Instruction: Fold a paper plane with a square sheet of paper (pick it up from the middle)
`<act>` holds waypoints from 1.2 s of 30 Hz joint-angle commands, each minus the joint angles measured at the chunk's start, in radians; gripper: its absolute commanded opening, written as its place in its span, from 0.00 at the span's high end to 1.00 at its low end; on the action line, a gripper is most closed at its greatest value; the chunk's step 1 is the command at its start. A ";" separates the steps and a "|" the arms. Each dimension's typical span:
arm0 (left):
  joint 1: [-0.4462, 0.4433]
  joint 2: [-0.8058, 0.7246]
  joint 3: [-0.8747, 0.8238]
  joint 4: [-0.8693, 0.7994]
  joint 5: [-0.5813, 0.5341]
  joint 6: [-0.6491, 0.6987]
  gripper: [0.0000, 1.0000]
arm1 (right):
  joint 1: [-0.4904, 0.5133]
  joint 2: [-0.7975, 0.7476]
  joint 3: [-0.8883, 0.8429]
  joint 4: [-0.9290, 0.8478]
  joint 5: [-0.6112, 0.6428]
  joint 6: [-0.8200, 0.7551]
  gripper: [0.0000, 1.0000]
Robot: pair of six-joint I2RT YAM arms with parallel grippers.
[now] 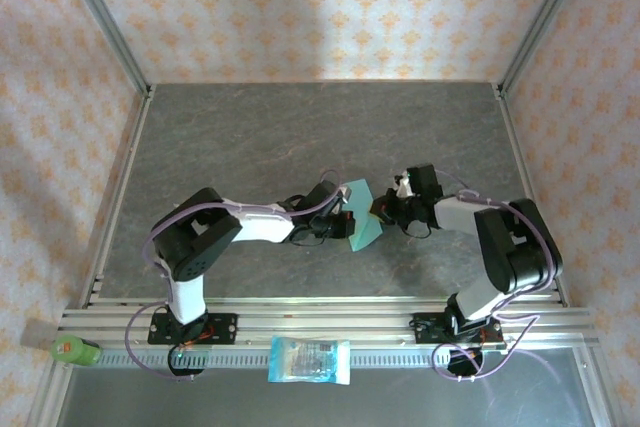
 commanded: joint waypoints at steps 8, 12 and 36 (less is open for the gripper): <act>0.072 -0.267 -0.154 0.130 -0.079 -0.046 0.88 | 0.169 -0.244 0.126 -0.261 0.563 -0.083 0.99; 0.103 -0.369 -0.245 0.174 -0.136 -0.048 0.85 | 0.269 -0.261 0.176 -0.373 0.807 -0.077 0.99; 0.216 -0.892 -0.474 -0.071 -0.528 -0.073 0.08 | 0.553 0.096 0.504 -0.744 1.523 -0.041 0.98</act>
